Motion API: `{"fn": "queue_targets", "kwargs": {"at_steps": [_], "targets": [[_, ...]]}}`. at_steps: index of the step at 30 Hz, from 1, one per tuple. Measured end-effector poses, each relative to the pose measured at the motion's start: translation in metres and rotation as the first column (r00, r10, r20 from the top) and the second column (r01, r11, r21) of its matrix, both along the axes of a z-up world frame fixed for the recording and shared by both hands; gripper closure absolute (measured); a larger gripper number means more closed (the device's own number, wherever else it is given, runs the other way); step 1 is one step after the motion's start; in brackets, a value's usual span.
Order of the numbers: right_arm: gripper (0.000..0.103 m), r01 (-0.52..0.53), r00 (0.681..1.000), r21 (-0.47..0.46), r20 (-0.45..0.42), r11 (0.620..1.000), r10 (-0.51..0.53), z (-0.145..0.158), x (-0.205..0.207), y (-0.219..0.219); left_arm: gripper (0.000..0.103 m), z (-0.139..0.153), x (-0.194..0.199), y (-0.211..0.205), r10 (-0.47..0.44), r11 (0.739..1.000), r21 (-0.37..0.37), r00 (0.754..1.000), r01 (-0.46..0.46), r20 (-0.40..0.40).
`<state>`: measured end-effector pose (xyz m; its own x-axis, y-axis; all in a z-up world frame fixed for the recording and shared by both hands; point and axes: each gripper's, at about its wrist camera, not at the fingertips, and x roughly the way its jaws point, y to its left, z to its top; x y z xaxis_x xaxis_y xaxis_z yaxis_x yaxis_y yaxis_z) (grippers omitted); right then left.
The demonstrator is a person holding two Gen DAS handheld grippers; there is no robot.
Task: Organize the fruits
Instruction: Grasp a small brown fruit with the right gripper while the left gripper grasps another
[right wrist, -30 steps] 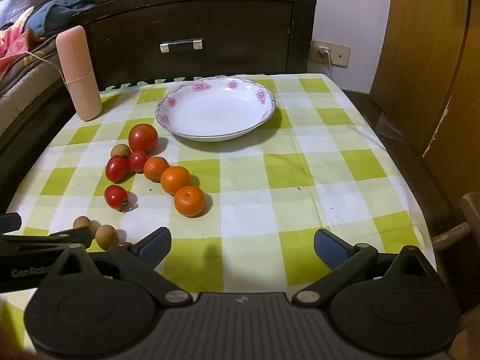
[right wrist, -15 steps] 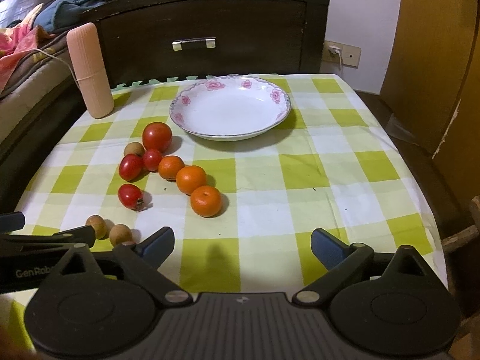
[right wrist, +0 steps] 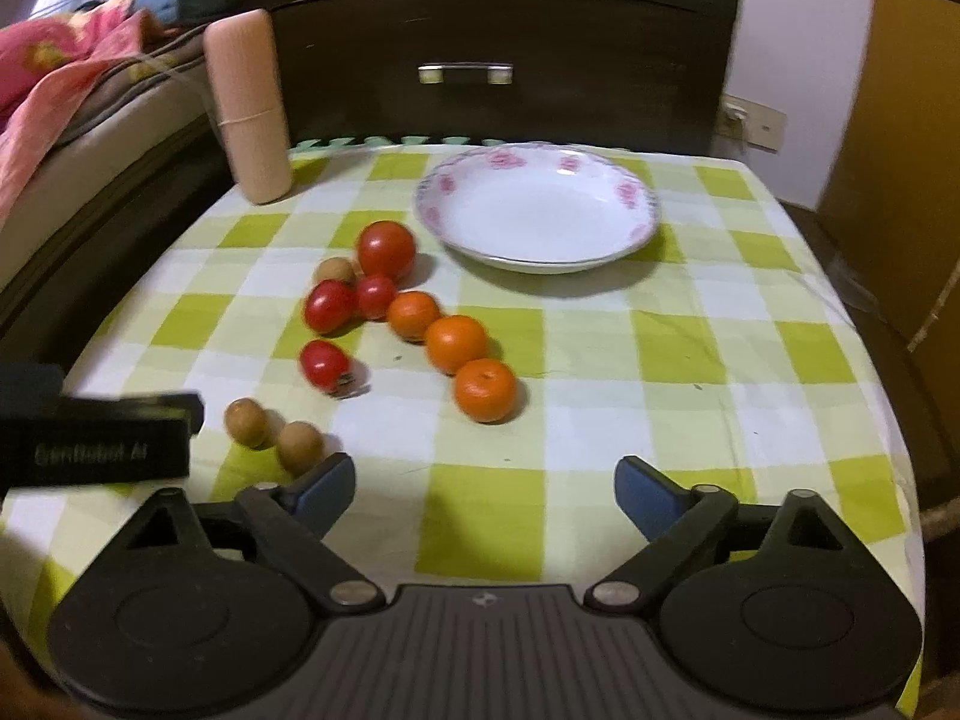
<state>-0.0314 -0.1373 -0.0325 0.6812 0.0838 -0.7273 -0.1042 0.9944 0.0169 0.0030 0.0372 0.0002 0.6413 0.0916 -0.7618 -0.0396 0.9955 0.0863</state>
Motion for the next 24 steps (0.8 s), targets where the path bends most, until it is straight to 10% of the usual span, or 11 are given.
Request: {"fn": "queue_targets", "kwargs": {"at_steps": [24], "targets": [[0.080, -0.335, 0.939, 0.072, -0.059, 0.940, 0.339, -0.028, 0.034, 0.054, 0.001, 0.001, 0.011, 0.022, 0.058, 0.993, -0.104, 0.998, -0.060, -0.024]]}}
